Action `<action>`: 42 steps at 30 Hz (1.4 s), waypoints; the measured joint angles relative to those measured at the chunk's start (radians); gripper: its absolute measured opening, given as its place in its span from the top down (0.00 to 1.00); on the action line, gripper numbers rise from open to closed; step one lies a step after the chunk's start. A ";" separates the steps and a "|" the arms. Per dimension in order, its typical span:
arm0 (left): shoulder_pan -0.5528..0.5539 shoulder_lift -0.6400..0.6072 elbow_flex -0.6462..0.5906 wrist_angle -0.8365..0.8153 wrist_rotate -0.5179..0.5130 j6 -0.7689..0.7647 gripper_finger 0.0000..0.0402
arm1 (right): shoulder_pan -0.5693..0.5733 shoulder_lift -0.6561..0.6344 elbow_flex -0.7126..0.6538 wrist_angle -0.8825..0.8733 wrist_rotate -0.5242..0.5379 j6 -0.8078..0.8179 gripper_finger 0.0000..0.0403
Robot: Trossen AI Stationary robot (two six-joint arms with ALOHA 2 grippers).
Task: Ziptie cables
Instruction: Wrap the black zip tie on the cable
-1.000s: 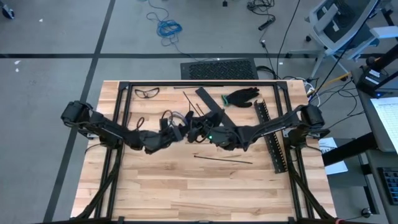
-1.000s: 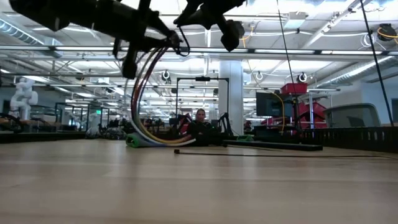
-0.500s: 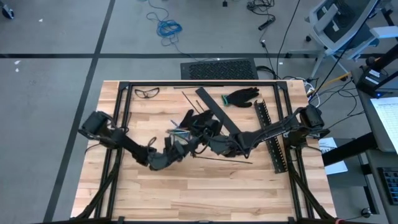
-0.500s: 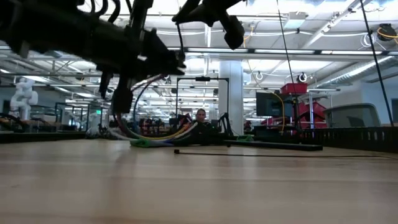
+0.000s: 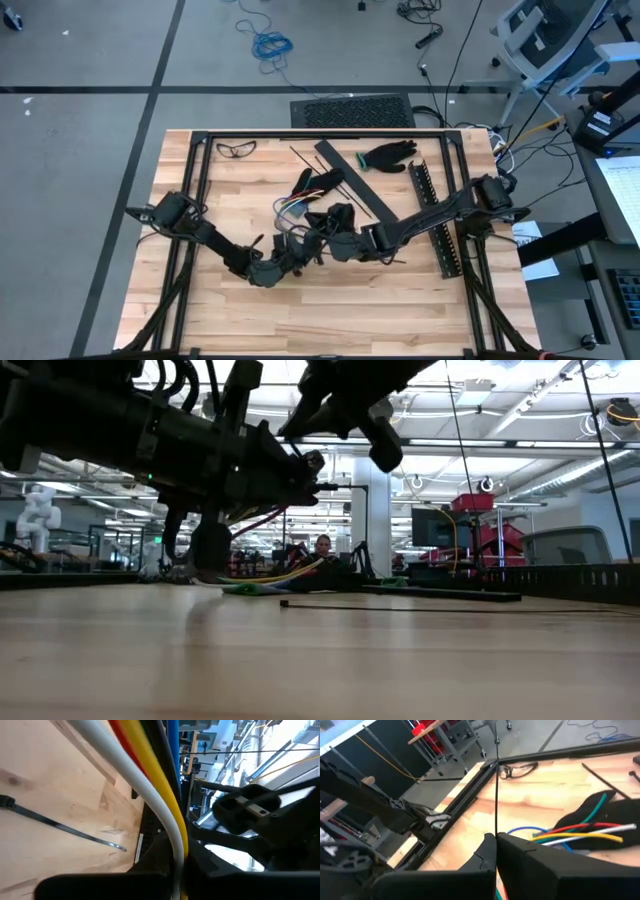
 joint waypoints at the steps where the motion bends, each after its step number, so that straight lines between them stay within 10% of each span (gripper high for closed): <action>1: 0.000 0.000 0.000 -0.003 0.001 0.001 0.90 | 0.000 0.004 0.000 0.001 0.000 0.000 1.00; 12: -0.003 0.001 -0.023 -0.158 0.023 -0.063 0.96 | -0.012 0.079 0.001 0.038 -0.026 0.050 1.00; 42: 0.006 0.000 -0.006 -0.287 0.118 -0.049 0.60 | -0.049 0.138 0.001 0.088 -0.073 0.073 1.00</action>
